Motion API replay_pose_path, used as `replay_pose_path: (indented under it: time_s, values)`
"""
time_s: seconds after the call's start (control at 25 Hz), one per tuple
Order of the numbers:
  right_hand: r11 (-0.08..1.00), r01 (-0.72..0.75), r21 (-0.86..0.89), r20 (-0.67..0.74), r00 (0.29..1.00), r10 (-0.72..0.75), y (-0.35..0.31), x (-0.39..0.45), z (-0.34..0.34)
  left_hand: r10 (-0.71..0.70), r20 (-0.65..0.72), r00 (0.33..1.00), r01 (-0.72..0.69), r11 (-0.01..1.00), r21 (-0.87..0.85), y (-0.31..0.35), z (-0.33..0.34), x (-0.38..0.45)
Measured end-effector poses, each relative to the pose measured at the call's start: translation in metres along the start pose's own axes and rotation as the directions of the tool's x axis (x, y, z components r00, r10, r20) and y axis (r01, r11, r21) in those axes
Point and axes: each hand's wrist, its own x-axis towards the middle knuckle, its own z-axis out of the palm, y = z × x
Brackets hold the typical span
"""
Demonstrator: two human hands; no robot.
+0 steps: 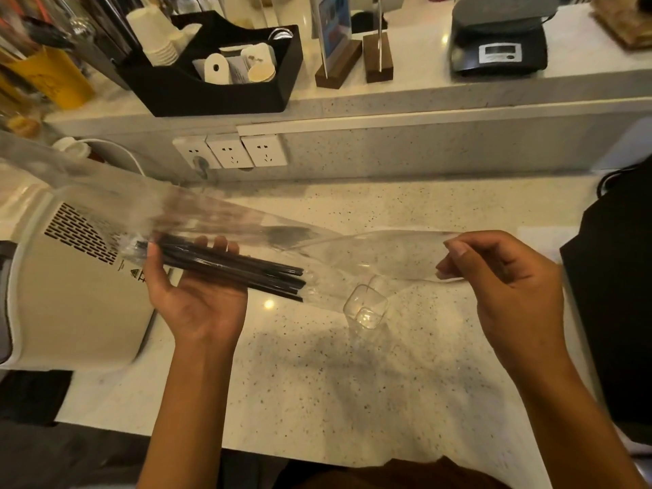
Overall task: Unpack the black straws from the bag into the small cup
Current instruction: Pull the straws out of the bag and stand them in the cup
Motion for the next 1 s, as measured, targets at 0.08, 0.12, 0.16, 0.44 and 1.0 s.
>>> replay_pose_path:
  time_s: [0.08, 0.12, 0.16, 0.44, 1.0]
  values:
    - [1.000, -0.021, 0.014, -0.009, 1.000, 0.021, 0.003, -0.002, -0.002, -0.001, -0.001, 1.000, 0.001, 1.000, -0.001, -0.003, 0.001, 0.000]
    - [0.999, -0.029, 0.020, -0.013, 0.999, 0.029, 0.004, -0.003, -0.003, -0.003, 0.000, 1.000, 0.003, 1.000, 0.001, -0.004, 0.001, -0.001]
    - [0.999, -0.036, 0.026, -0.016, 0.999, 0.036, 0.005, -0.004, -0.003, -0.006, 0.003, 1.000, 0.006, 1.000, 0.004, -0.005, 0.001, -0.002]
    - [0.998, -0.047, 0.037, -0.027, 0.999, 0.048, 0.006, -0.004, -0.004, 0.002, 0.008, 1.000, -0.003, 0.998, 0.060, -0.007, 0.008, -0.002]
    - [0.996, -0.077, 0.038, -0.072, 0.994, 0.080, 0.014, -0.008, -0.011, 0.013, 0.066, 0.998, -0.021, 0.992, 0.122, -0.012, 0.021, -0.008]
